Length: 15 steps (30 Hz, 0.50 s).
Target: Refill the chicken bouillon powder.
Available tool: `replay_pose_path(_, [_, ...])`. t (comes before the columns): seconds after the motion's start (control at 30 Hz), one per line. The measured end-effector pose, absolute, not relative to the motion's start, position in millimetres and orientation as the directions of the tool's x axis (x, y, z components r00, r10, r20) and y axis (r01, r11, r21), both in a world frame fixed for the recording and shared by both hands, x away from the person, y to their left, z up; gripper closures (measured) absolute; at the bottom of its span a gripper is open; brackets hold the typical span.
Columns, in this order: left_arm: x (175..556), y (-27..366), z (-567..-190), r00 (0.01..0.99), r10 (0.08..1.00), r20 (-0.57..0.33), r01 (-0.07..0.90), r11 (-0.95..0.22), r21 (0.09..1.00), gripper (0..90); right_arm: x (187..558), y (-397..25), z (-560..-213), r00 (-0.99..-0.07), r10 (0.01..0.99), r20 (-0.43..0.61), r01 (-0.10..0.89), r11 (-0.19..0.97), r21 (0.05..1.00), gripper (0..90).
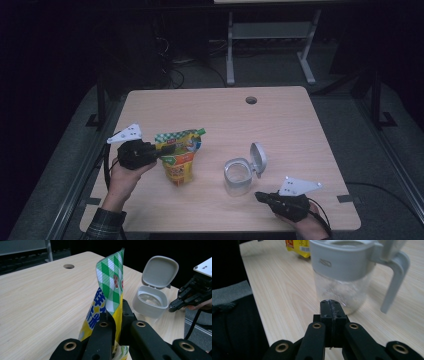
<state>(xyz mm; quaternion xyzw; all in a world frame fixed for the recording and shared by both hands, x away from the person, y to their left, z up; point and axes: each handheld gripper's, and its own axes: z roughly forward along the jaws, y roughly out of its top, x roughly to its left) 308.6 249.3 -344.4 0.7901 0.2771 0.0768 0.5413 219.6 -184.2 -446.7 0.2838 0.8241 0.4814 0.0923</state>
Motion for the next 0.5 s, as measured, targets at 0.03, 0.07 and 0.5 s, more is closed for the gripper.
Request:
replay_pose_path(0.03, [307, 249, -343, 0.833, 0.524, -0.180, 0.356, -0.257, 0.898, 90.0, 219, -183, -446, -0.824, 0.553, 0.124, 0.377, 0.371, 0.849, 89.7])
replay_pose_path(0.07, [307, 250, -342, 0.831, 0.526, -0.182, 0.358, -0.255, 0.898, 89.9, 219, -181, -444, -0.825, 0.550, 0.131, 0.377, 0.364, 0.852, 89.7])
replay_pose_path(0.5, [299, 249, -329, 0.839, 0.513, -0.184, 0.341, -0.231, 0.911, 89.9, 214, -156, -427, -0.848, 0.518, 0.117, 0.333, 0.348, 0.876, 89.7])
